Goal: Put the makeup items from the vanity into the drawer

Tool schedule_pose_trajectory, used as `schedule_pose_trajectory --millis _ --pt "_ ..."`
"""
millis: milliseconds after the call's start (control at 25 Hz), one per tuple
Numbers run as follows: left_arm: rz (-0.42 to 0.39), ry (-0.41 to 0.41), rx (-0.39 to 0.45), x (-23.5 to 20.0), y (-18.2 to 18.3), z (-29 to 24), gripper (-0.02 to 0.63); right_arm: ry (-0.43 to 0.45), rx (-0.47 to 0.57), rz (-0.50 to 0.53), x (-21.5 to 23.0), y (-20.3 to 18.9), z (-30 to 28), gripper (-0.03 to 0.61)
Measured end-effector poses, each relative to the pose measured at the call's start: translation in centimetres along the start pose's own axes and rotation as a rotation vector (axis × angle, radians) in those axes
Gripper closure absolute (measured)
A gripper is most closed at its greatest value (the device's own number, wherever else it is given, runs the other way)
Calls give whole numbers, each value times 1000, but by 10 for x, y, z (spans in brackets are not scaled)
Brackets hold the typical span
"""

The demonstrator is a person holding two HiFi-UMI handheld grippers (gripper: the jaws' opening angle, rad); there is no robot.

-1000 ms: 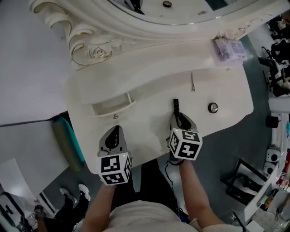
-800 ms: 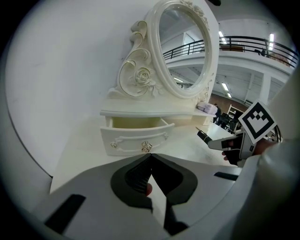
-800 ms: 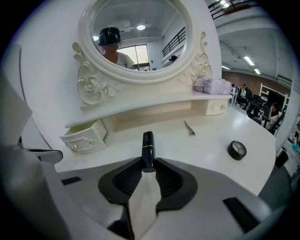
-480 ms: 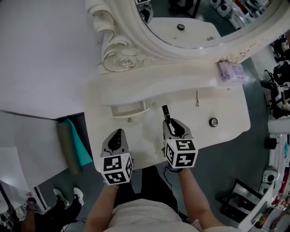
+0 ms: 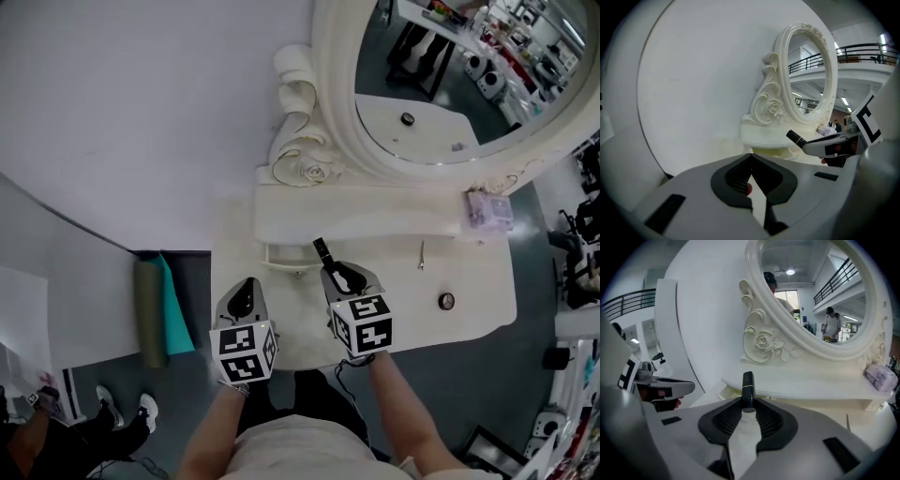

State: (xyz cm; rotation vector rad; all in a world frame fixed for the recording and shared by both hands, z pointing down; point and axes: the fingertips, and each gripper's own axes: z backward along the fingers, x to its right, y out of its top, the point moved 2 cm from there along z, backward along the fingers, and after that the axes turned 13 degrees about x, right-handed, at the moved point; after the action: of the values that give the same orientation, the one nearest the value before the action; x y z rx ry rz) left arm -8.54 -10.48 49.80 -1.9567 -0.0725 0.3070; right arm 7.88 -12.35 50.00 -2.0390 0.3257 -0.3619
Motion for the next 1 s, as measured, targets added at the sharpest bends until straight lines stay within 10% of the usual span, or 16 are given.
schedule_pose_trajectory --millis 560,1000 --pt "71 148 28 -15 4 -7 609 362 -140 150 -40 -5 -32 474" --pt "115 234 27 -17 -8 -5 609 449 -206 212 -41 -13 -47 472"
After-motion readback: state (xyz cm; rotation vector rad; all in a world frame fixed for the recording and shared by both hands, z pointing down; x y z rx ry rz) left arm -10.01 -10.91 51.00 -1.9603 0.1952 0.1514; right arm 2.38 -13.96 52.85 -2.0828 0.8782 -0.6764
